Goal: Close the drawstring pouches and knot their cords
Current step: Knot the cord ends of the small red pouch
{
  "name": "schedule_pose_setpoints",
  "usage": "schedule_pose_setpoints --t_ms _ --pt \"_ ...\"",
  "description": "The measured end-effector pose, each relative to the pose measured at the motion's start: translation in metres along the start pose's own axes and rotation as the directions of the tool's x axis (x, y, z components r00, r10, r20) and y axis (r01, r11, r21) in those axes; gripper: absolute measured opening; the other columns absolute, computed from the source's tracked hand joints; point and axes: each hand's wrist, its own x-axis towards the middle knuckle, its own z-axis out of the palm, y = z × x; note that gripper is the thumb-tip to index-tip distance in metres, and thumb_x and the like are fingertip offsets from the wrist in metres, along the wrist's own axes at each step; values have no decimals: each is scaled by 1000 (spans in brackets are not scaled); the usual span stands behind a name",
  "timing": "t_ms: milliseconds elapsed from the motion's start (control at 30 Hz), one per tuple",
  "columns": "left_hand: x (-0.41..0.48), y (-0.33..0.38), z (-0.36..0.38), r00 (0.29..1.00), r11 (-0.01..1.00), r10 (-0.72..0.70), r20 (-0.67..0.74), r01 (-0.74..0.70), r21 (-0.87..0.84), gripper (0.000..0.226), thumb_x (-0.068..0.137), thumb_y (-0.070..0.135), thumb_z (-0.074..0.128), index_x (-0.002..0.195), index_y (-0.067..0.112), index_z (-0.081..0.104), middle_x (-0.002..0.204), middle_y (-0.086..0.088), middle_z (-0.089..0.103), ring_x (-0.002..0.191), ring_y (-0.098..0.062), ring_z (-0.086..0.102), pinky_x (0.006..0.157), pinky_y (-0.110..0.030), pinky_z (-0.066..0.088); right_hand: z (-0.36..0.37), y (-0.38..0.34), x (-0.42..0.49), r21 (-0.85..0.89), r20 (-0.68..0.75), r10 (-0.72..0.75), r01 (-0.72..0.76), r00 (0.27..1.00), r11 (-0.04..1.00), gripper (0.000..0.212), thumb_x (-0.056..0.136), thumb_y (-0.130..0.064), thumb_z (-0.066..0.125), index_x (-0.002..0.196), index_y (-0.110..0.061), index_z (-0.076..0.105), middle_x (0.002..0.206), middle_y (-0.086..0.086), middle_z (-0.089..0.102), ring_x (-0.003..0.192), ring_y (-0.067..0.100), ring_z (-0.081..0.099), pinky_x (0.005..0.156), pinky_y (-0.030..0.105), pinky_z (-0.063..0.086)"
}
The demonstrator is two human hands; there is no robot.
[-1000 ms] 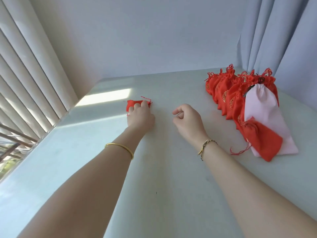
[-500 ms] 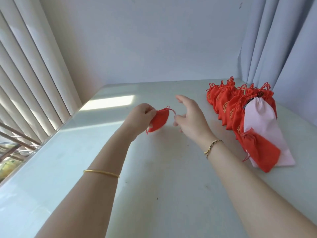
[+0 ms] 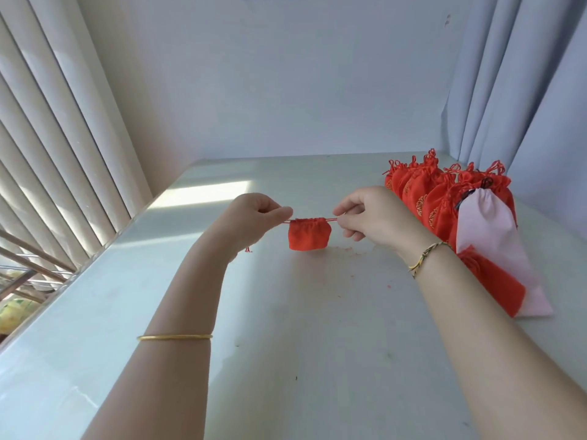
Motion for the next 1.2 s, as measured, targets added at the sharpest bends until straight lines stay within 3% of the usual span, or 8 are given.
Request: schedule_pose_setpoints --t_ms 100,233,367,467,600,667,900,1200 --pt "-2 0 -3 999 997 36 16 -37 71 18 85 28 67 84 10 67 59 4 41 48 -11 32 45 -20 29 -2 3 0 0 -40 -2 2 999 1000 11 84 -4 58 87 -8 67 71 12 66 73 31 66 70 39 54" --pt "-1 -2 -7 998 998 53 -18 -52 41 16 85 24 66 74 13 68 54 7 42 37 -6 28 41 -18 26 -3 6 -1 -5 -72 -18 18 997 1000 9 84 -11 64 82 -3 69 60 -2 57 54 9 51 53 19 42" --pt "-1 -4 -9 1000 1000 17 2 -17 -1 23 88 26 60 67 17 63 71 0 53 49 -13 29 54 -25 25 -4 12 2 -27 -180 -9 4 984 1000 13 83 -12 64 81 -2 71 64 -1 57 55 6 46 50 15 34" --pt "-2 5 -4 999 979 51 18 -46 -197 19 80 33 63 69 18 67 73 0 56 71 -20 42 61 -29 33 -1 13 2 -53 -269 2 -17 963 998 14 83 -10 64 79 2 70 72 9 65 54 7 49 47 9 33" --pt "-8 26 11 964 790 251 88 -152 -594 25 90 17 54 68 17 67 102 -9 69 92 -20 57 72 -24 44 2 10 2 -22 -182 49 -54 982 998 13 81 -12 64 75 -1 68 55 1 53 43 8 44 36 11 29" --pt "-10 31 19 956 742 268 121 -124 -659 30 95 16 48 68 13 58 87 -7 71 87 -21 61 71 -24 42 6 9 3 -38 -139 50 -56 989 998 13 82 -14 65 70 -8 65 52 -3 48 41 4 42 37 11 30" --pt "-3 22 14 954 775 12 300 180 -605 26 91 10 44 102 4 67 84 -4 65 66 -11 62 64 -23 40 3 5 2 35 -171 -11 17 985 999 2 78 -10 67 79 -12 67 60 -5 51 54 9 50 44 8 33" --pt "-8 25 21 962 964 2 274 71 -257 13 81 2 64 87 9 73 68 -5 62 63 -12 55 72 -27 46 1 -16 -2 150 -120 -157 175 980 973 18 74 -6 74 87 -12 64 65 -2 51 55 5 49 59 20 41"
